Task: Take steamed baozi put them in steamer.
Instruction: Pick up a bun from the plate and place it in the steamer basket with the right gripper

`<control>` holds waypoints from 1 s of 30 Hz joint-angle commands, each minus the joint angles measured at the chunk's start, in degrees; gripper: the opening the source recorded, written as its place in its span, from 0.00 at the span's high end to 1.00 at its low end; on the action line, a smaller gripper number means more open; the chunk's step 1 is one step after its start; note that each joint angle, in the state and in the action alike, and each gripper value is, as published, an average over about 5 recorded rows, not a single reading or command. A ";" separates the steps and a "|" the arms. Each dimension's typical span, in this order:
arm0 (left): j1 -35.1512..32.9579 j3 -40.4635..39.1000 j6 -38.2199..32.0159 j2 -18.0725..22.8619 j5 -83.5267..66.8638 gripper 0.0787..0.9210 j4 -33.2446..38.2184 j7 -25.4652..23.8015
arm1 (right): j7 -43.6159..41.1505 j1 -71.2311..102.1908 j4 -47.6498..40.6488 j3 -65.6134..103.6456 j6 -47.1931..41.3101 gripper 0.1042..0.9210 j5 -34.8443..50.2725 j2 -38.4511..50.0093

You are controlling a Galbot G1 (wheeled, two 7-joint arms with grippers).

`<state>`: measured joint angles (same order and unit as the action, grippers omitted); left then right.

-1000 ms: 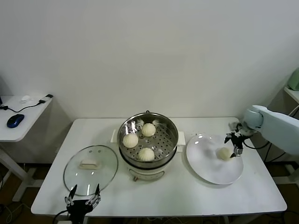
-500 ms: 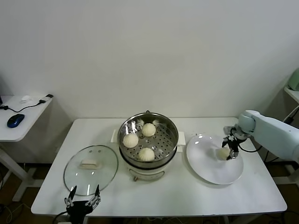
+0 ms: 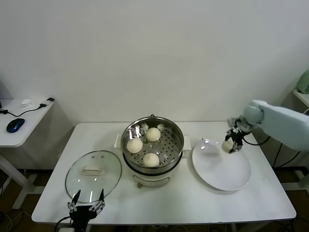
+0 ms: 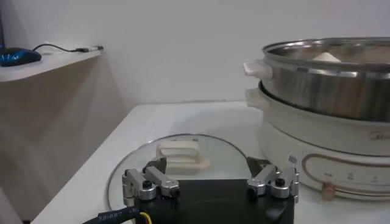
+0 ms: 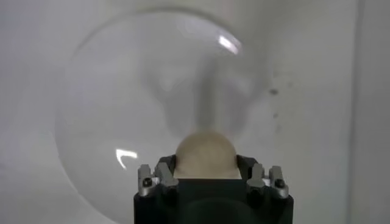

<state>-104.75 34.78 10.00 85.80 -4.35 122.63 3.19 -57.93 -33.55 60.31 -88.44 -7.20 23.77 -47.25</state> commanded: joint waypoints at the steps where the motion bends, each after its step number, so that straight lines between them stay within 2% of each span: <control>1: 0.09 -0.22 0.23 -0.33 -0.31 0.12 0.59 -0.07 | 2.17 -36.77 22.68 -20.95 -10.17 0.31 31.14 -8.55; 5: 0.15 -0.92 0.50 -0.63 -0.33 0.12 1.53 -0.17 | 6.34 -37.73 26.74 -17.56 -14.59 0.31 39.08 -14.59; 9: 0.15 -1.30 0.65 -0.80 -0.33 0.12 2.24 -0.27 | 10.51 -33.32 27.65 -14.85 -18.13 0.30 42.44 -20.35; 14: 0.04 -1.11 0.70 -0.83 -0.43 0.12 2.73 -0.34 | 13.83 -22.96 24.01 -14.99 -19.53 0.31 39.00 -25.16; 20: -0.42 -0.12 0.72 -0.85 -1.07 0.12 3.09 -0.34 | 15.34 -13.48 17.51 -14.29 -19.53 0.30 33.69 -26.98; 30: -0.41 -0.08 0.71 -0.40 -1.15 0.12 2.61 -0.29 | 14.43 -7.64 12.20 -13.42 -18.83 0.31 27.62 -27.68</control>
<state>-105.17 34.63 10.72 85.28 -5.39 125.19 2.90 -45.03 -47.60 76.30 -101.71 -24.71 54.34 -71.67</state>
